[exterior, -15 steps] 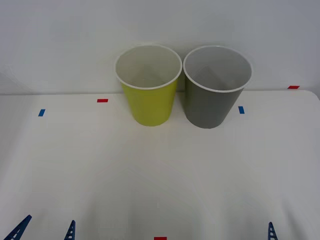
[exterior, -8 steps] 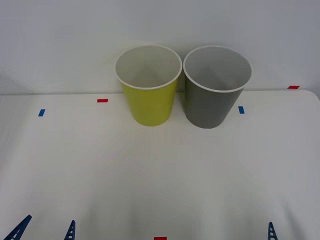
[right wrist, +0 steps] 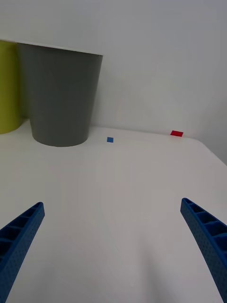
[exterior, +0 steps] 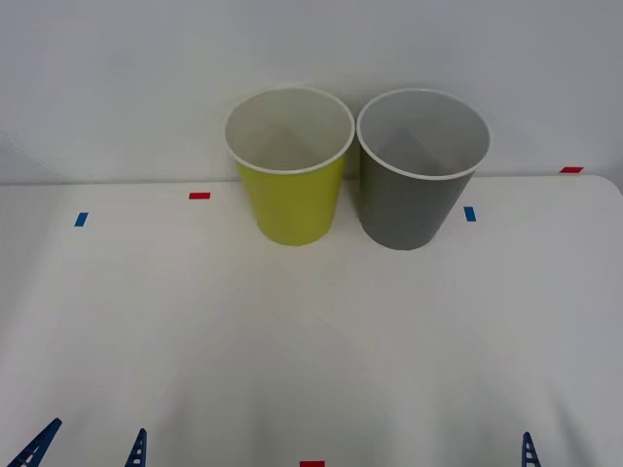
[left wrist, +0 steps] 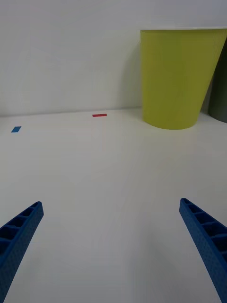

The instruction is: Put cans in the gray bin and PET bottles in the light green bin.

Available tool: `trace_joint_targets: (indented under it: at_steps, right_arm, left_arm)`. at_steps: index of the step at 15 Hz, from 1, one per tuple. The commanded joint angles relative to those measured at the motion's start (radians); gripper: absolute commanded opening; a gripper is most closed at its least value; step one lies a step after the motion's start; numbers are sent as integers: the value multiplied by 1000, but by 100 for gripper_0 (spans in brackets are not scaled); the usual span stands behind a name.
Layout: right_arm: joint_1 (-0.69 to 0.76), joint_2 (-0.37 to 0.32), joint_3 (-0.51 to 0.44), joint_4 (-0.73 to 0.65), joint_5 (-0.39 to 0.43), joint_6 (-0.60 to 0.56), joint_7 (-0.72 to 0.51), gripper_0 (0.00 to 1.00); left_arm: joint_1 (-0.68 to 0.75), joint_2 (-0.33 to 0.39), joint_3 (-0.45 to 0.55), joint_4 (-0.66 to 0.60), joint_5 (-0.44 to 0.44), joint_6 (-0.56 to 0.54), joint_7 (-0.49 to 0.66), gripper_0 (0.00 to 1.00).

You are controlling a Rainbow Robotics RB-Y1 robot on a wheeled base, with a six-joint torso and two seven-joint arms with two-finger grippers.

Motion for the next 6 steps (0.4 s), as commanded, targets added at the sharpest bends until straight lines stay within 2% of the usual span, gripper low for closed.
trace_joint_targets:
  at_steps: [1, 6]
  right_arm:
    - [0, 0, 0, 0, 0, 0, 0, 100]
    - [0, 0, 0, 0, 0, 0, 0, 100]
  left_arm:
    - [0, 0, 0, 0, 0, 0, 0, 100]
    - [0, 0, 0, 0, 0, 0, 0, 100]
